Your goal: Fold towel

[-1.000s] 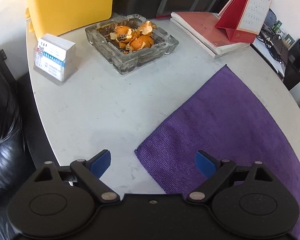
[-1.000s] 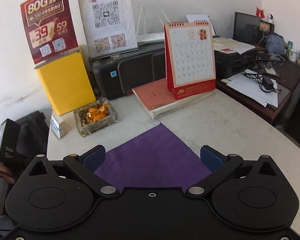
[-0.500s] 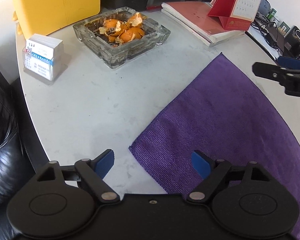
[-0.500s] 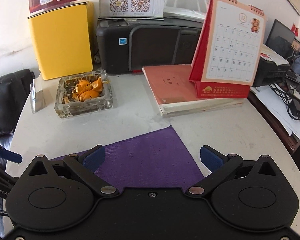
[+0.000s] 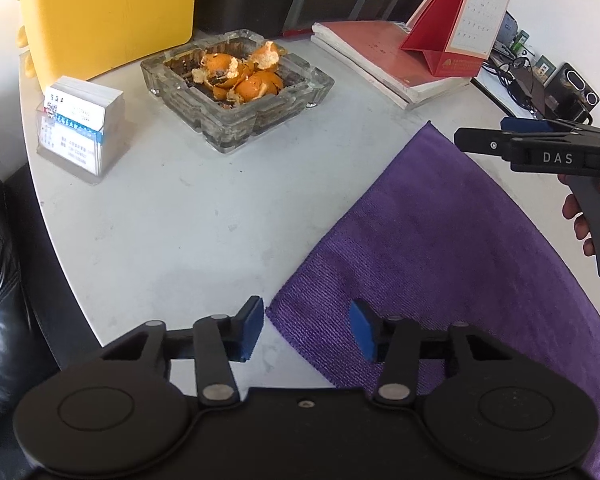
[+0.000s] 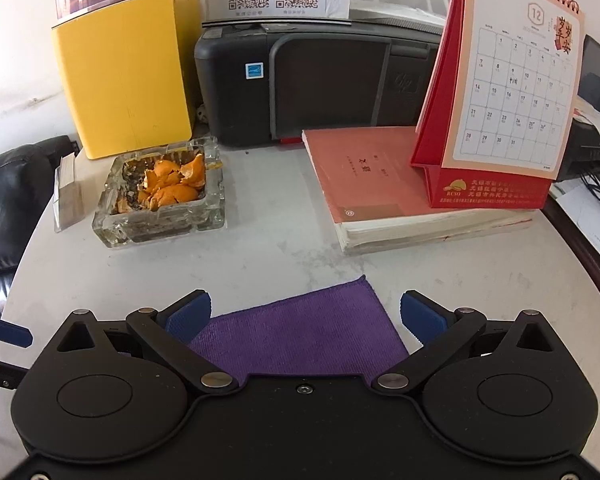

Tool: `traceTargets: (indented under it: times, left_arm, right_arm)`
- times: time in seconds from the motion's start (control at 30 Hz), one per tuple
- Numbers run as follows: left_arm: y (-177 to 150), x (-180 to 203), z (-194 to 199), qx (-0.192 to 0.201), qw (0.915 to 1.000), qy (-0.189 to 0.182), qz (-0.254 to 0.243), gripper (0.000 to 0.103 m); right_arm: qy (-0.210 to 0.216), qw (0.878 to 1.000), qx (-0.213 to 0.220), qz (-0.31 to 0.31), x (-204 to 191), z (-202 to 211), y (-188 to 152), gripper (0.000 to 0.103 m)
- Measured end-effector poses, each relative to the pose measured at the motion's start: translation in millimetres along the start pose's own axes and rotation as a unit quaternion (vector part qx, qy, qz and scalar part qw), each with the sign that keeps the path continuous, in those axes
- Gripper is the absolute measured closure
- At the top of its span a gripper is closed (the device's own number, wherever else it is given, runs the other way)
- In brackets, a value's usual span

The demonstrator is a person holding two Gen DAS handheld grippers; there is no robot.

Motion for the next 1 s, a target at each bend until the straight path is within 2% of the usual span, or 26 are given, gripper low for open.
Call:
traceTargets:
  times: [0.17, 0.37, 0.53, 0.67, 0.83, 1.0]
  left_arm:
    - [3.2, -4.6, -5.0, 0.002, 1.0, -0.001, -0.007, 0.065]
    - [4.9, -9.2, -11.4, 0.005, 0.9993, 0.019, -0.033, 0.072]
    - [3.6, -6.8, -12.0, 0.01, 0.9964, 0.038, -0.075, 0.078]
    - [-0.1, -0.2, -11.7, 0.015, 0.9904, 0.054, -0.127, 0.082]
    - [-1.4, 5.0, -12.4, 0.019, 0.9863, 0.057, -0.154, 0.088]
    - [-1.5, 5.2, -13.1, 0.018, 0.9872, 0.044, -0.152, 0.096]
  right_arm:
    - [0.003, 1.0, 0.0, -0.006, -3.4, 4.5, -6.5, 0.0]
    - [0.009, 1.0, -0.002, 0.002, -7.9, 3.0, -8.4, 0.0]
    - [0.015, 1.0, -0.001, 0.002, -11.3, 0.5, -10.3, 0.0]
    - [0.015, 1.0, -0.003, 0.017, -15.3, -0.3, -12.3, 0.0]
    - [0.014, 0.999, -0.006, 0.033, -17.4, -2.5, -12.1, 0.0]
    - [0.006, 0.999, -0.007, 0.043, -15.0, -7.5, -12.1, 0.0]
Point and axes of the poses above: each gripper's, at about its wrist camera, not at the fingertips, and z roughly against the way its jaws point, x to its right, y to its top, the point moved 9 cm from there along -z, roughly the way its jaws point, and after that the axes turned 5 degrees about y, right-handed, at the moved point
